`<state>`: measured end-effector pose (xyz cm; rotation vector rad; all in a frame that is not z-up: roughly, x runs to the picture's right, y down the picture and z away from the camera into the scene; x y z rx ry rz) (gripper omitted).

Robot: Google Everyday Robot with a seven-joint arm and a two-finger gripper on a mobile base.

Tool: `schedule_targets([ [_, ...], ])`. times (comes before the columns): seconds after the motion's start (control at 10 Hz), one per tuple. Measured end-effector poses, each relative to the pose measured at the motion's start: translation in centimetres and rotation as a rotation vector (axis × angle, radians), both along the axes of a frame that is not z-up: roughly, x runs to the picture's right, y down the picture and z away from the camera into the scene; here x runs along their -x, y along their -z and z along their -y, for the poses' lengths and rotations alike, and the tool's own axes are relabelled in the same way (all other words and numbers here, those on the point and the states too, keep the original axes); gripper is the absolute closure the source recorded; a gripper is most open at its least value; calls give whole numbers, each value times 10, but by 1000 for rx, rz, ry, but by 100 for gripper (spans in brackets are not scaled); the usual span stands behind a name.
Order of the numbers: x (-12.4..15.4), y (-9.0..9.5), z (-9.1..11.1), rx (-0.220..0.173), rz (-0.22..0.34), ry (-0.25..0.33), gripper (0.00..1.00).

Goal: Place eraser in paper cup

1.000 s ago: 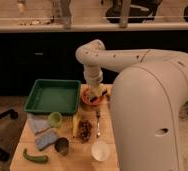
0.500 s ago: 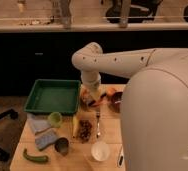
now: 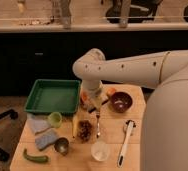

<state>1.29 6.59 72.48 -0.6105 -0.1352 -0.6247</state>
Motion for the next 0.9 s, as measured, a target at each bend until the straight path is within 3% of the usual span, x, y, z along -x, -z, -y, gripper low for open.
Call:
schedule_targets([
  [0.9, -7, 35, -40, -22, -2, -7, 100],
])
